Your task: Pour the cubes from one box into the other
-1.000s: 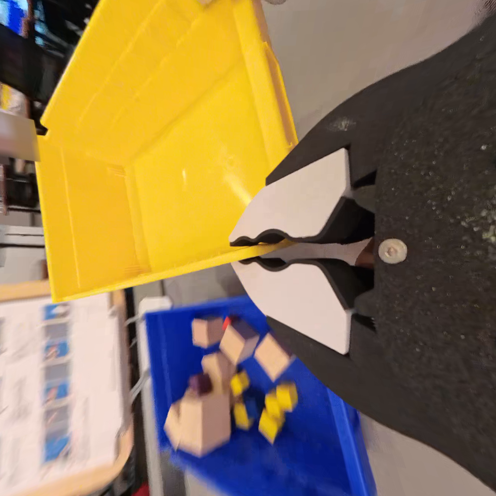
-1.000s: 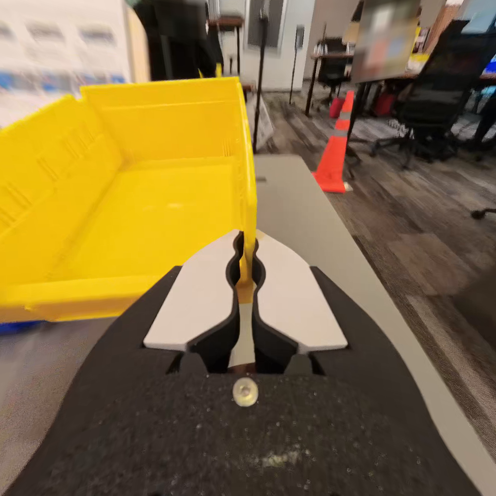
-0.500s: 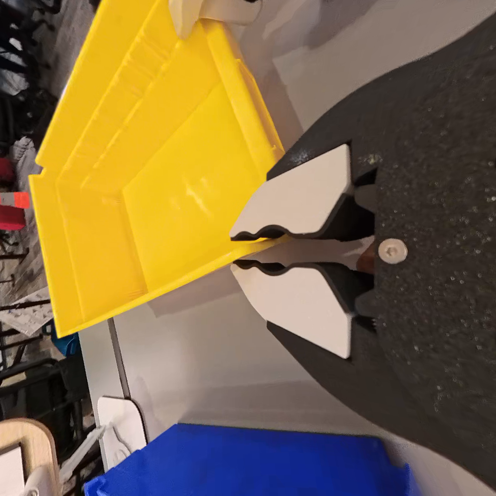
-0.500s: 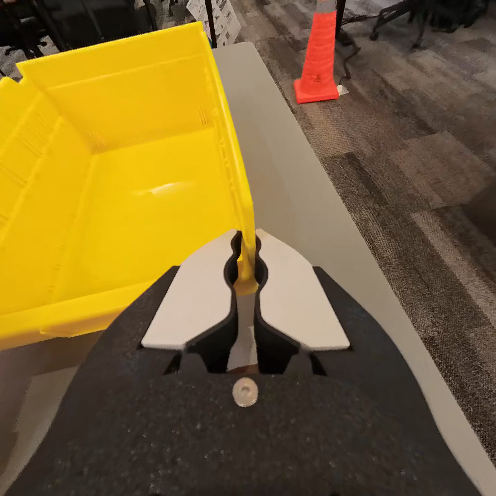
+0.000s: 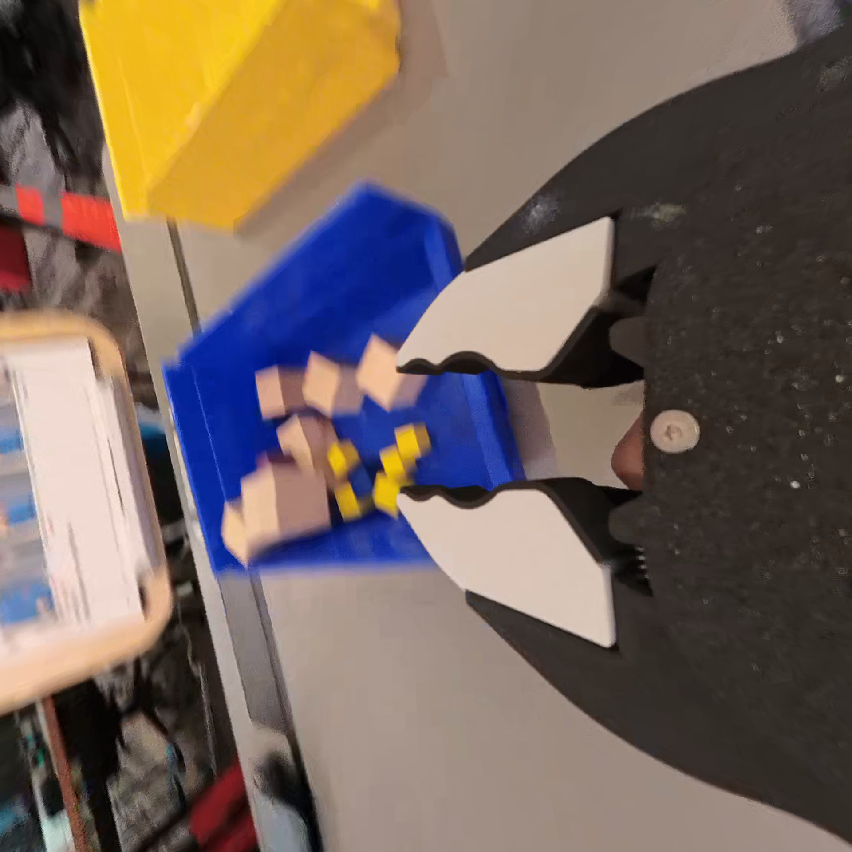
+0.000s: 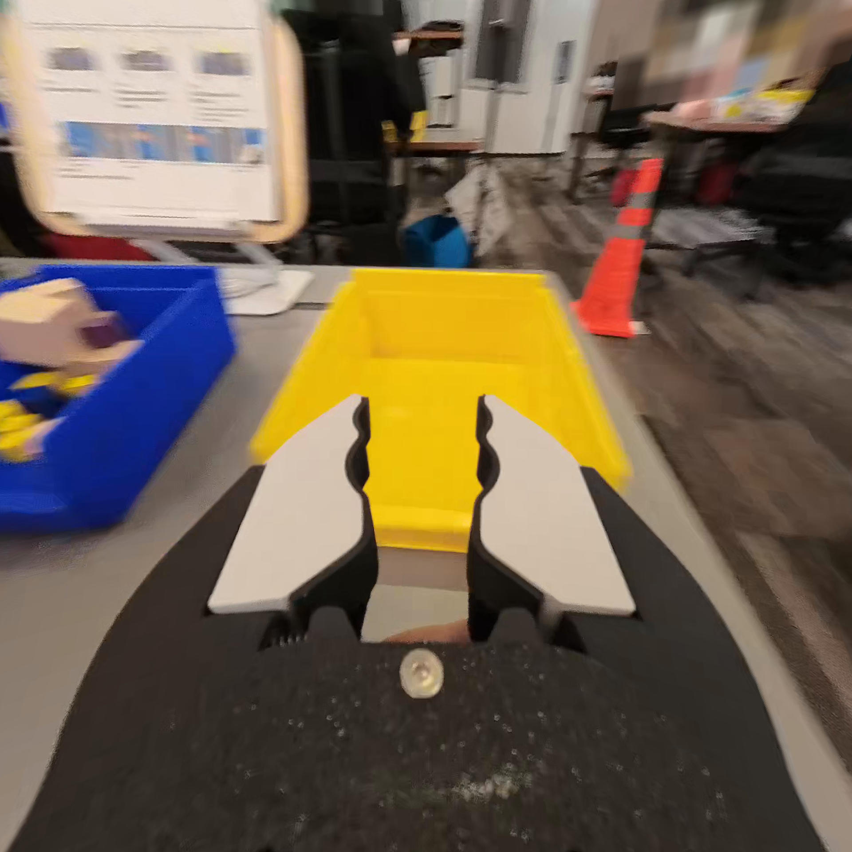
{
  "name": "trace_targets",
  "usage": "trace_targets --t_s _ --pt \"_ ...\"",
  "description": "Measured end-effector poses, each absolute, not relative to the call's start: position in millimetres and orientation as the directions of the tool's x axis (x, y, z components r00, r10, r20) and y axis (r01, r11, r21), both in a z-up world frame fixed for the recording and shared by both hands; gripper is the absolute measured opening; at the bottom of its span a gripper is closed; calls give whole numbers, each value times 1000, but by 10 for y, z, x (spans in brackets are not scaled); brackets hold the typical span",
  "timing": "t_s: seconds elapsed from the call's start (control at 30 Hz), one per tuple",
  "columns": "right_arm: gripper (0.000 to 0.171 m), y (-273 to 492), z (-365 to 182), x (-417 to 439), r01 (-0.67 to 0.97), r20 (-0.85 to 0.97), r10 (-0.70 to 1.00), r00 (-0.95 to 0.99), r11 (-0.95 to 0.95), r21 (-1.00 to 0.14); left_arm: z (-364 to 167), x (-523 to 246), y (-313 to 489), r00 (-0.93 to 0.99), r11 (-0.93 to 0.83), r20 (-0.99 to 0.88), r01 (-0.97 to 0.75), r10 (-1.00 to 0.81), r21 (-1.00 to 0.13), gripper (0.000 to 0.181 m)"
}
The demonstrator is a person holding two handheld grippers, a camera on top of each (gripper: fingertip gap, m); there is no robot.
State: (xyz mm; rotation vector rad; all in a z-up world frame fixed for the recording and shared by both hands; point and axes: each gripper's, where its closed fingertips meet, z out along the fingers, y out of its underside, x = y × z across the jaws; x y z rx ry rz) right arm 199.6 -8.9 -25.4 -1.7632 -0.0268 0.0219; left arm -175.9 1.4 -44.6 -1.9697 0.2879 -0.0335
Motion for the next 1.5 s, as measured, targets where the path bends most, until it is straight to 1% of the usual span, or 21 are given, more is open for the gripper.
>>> trace_targets --t_s 0.1,0.13,0.17,0.23,0.3,0.37,0.43,0.47,0.5,0.53,0.6,0.73,0.87,0.97,1.0,1.07,1.2,1.23,1.3,1.4,1.5 --pt "44 -24 -437 755 -44 -122 264 957 -283 -958 -693 -2435 111 993 -414 0 -51 -121 -909 47" --pt "47 -17 -556 298 -51 -168 346 923 -323 -945 -824 -2503 162 992 -431 24 -34 -128 -902 49" --pt "53 9 -688 -72 -39 -187 386 903 -361 -932 -968 -2480 218 985 -457 38 -45 -171 -888 51" --pt "58 169 -898 -472 19 -130 351 927 -391 -920 -1198 -2455 346 973 -506 39 -84 -228 -858 64" --pt "53 395 -1005 -457 48 -34 201 979 -391 -919 -1207 -2396 435 958 -502 104 -47 -268 -864 59" --pt "49 549 -1106 -401 5 -43 106 993 -413 -911 -1206 -2370 535 955 -503 133 -19 -264 -864 53" --pt "31 607 -1274 -491 -12 -78 119 990 -479 -877 -1290 -2287 615 948 -517 128 -44 -293 -855 41" --pt "26 628 -1285 -505 -44 -105 99 989 -487 -872 -1290 -2229 628 936 -511 145 -43 -321 -858 30" --pt "12 635 -1288 -477 -47 -94 69 993 -501 -864 -1277 -2276 657 948 -505 133 -33 -288 -862 19" --pt "3 634 -1273 -465 -37 -75 54 996 -513 -858 -1269 -2362 678 964 -505 81 -60 -252 -861 8" --pt "2 622 -1246 -548 -28 -52 33 998 -513 -858 -1253 -2466 681 971 -509 14 -112 -237 -854 4" --pt "2 636 -1096 -977 -55 -84 44 996 -452 -890 -1090 -2901 690 985 -508 21 -71 -172 -858 3" --pt "3 666 -984 -1692 -95 -134 76 988 -383 -919 -715 -3605 684 992 -404 -87 -118 -94 -907 2" --pt "4 666 -992 -2303 -131 -178 112 978 -336 -933 -440 -4180 618 973 -304 -233 -222 -2 -926 2" --pt "5 674 -1029 -2480 -139 -190 125 974 -332 -933 -388 -4329 592 973 -285 -229 -213 22 -935 2" --pt "5 679 -1096 -2771 -125 -191 157 969 -355 -926 -383 -4597 559 986 -275 -150 -126 69 -953 2" --pt "4 681 -1217 -3073 -39 -139 192 972 -447 -894 -853 -4989 568 995 -402 7 45 95 -915 2" --pt "3 698 -1191 -3120 -19 -114 204 972 -420 -907 -1009 -5056 574 996 -444 2 44 94 -895 2" --pt "4 713 -1219 -3170 47 -38 194 980 -417 -908 -1132 -5126 597 998 -454 -5 26 66 -891 3" --pt "5 699 -1219 -3261 2 -88 202 976 -405 -914 -1161 -5207 656 998 -458 43 63 54 -887 3" --pt "8 682 -1219 -3308 48 -63 257 964 -403 -914 -1189 -5240 686 991 -457 123 135 55 -879 4"
